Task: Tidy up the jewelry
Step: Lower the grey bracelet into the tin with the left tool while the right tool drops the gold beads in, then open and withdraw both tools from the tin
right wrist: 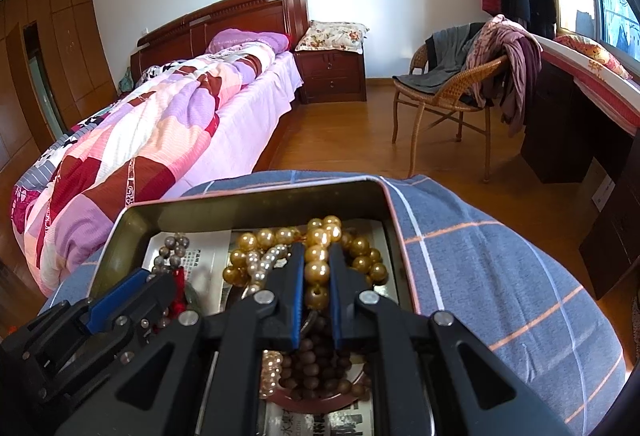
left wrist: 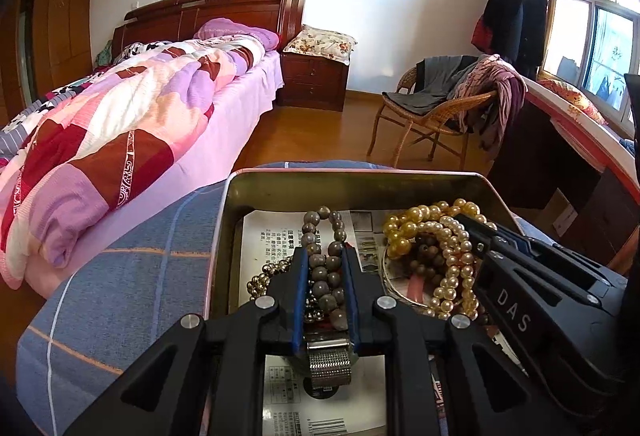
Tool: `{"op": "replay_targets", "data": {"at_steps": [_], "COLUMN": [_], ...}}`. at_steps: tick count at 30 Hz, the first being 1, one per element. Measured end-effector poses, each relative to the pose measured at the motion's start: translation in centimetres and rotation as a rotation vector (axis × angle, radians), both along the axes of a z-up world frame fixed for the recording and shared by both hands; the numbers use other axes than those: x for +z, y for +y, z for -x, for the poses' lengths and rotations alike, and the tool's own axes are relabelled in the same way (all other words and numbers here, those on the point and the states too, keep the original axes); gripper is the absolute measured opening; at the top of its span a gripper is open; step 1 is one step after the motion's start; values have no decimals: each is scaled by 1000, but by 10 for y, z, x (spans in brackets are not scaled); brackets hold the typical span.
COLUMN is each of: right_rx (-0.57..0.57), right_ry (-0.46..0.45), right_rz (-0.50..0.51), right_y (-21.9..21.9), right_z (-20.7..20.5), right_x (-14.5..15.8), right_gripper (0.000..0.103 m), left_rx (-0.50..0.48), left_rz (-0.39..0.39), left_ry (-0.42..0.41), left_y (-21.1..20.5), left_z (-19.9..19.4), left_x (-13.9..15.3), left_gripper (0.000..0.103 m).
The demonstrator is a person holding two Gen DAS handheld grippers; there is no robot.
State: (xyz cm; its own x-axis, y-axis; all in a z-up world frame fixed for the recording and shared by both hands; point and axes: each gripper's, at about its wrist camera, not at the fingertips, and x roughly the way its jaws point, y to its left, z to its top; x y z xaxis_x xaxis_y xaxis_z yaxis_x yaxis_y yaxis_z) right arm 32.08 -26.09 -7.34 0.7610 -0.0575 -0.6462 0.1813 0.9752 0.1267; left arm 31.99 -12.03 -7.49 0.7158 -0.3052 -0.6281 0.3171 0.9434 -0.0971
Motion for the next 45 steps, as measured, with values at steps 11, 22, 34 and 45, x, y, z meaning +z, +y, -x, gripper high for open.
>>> {"op": "replay_targets", "data": {"at_steps": [11, 22, 34, 45], "right_rx": [1, 6, -37, -79], "right_ry": [1, 4, -99, -110], "right_rz": [5, -31, 75, -20], "right_y": [0, -7, 2, -7], "right_z": [1, 5, 38, 78], "right_x": [0, 2, 32, 36], "right_gripper": [14, 22, 87, 100], "left_rx": [1, -13, 17, 99], "left_rz": [0, 10, -9, -46], "left_ry": [1, 2, -49, -91], "left_y": [0, -1, -1, 41], "left_z": [-1, 0, 10, 63], "left_x": [0, -1, 8, 24], "left_gripper": [17, 27, 78, 78]}}
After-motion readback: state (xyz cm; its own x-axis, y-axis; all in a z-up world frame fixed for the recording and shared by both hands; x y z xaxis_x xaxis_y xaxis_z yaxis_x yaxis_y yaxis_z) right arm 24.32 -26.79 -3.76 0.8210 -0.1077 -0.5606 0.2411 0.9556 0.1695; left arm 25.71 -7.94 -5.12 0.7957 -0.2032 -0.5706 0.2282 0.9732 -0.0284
